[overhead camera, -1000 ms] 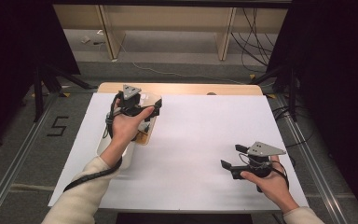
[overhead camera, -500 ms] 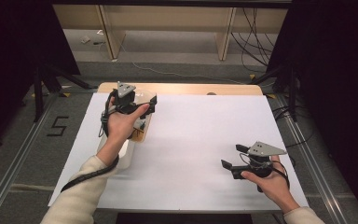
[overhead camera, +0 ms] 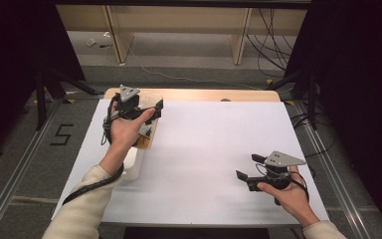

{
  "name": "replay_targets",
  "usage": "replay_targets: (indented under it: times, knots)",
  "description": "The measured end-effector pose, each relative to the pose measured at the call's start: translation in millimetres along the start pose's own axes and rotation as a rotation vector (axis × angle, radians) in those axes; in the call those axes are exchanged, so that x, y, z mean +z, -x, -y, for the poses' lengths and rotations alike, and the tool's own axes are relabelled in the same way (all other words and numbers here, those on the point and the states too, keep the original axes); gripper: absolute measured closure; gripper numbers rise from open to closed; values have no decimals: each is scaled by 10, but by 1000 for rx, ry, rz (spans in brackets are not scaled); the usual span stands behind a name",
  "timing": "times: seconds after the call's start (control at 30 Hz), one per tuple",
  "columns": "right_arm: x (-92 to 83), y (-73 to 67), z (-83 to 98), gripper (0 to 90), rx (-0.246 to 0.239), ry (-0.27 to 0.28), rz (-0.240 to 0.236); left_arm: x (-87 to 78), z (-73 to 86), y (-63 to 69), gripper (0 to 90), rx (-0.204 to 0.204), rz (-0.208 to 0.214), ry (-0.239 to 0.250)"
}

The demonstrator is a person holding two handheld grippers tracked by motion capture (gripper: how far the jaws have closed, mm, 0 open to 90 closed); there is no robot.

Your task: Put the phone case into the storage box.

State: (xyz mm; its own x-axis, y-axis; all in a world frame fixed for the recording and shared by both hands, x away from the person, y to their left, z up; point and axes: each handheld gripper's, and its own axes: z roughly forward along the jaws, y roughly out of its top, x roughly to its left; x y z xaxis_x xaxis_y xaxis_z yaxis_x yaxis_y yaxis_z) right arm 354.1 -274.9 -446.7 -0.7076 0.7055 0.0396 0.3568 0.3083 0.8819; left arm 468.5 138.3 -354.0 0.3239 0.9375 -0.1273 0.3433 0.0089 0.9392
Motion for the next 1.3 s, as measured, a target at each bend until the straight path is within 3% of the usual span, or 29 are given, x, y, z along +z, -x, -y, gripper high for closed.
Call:
replay_targets:
  times: [1.3]
  knots:
    - [-8,10,0,152,3,5,5,-54,-64,-199,109,-8,-42,13]
